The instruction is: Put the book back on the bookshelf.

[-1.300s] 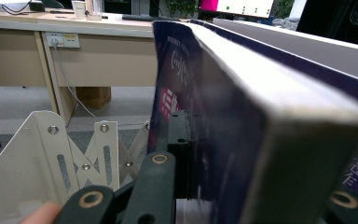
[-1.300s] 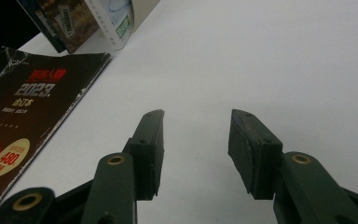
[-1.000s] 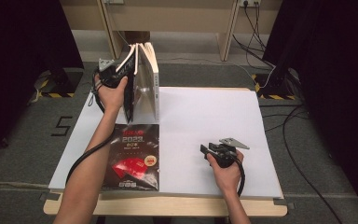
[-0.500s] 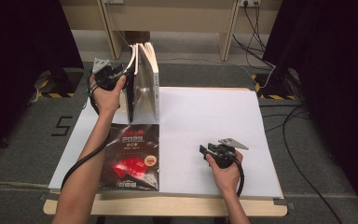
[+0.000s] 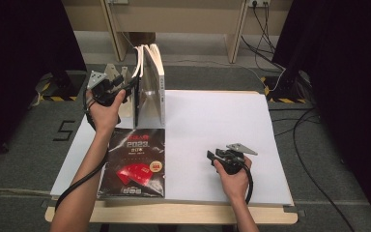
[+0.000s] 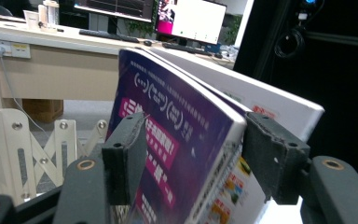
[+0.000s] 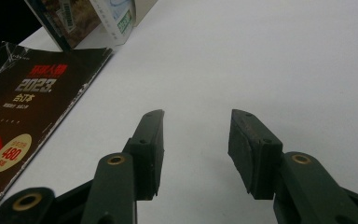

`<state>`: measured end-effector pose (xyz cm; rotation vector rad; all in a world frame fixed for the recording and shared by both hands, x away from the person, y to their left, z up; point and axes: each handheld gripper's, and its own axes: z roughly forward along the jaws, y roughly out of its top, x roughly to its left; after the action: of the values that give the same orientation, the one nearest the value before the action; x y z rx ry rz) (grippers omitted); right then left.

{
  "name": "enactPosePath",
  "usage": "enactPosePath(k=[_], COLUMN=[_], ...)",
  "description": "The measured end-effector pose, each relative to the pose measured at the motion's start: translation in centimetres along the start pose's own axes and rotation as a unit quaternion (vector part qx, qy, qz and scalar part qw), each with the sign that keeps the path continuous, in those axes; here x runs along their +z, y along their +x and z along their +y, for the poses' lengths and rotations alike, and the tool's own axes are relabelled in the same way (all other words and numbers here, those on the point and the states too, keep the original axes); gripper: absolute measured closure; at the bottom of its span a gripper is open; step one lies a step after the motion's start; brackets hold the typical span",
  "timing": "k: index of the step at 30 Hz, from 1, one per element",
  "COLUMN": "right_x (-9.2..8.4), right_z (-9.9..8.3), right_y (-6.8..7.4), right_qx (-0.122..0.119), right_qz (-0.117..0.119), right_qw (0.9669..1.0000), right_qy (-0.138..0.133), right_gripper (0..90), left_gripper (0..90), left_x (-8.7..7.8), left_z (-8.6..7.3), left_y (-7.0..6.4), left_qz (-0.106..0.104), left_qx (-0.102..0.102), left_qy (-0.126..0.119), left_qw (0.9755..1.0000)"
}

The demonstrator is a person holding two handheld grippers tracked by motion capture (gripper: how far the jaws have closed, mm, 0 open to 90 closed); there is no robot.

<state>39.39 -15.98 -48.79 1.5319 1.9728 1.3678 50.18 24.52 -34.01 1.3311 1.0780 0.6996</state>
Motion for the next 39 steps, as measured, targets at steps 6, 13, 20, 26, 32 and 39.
enactPosePath(k=[6,13,20,26,32,39], right_x=[0.1,0.2,0.2,0.3,0.3,0.3], right_z=[-0.1,-0.2,-0.2,-0.3,-0.3,-0.3], right_y=[0.1,0.0,0.0,-0.1,-0.1,-0.2], right_qx=[-0.001,0.005,0.004,0.005,0.005,0.009], right_qz=[0.000,0.000,0.001,0.001,0.006,0.008], right_qw=[1.0000,1.0000,1.0000,0.9999,0.9999,0.9999], right_qy=[0.003,0.007,0.005,0.009,0.012,0.012], right_gripper=[56.1,56.1,56.1,56.1,56.1,56.1], left_gripper=[37.0,36.3,35.7,32.7,26.3,22.2], left_x=[-0.5,-0.4,0.8,1.7,2.8,3.8], left_z=[-0.9,-1.8,-3.1,-3.9,-4.1,-3.8], left_y=[-0.6,-1.4,-1.1,-0.9,-1.5,-1.8], left_qz=[-0.004,0.004,0.016,0.034,0.042,0.050], left_qx=[0.010,0.040,0.036,0.039,0.051,0.066], left_qy=[0.004,0.022,0.041,0.044,0.054,0.064], left_qw=[0.9999,0.9989,0.9984,0.9977,0.9963,0.9945])
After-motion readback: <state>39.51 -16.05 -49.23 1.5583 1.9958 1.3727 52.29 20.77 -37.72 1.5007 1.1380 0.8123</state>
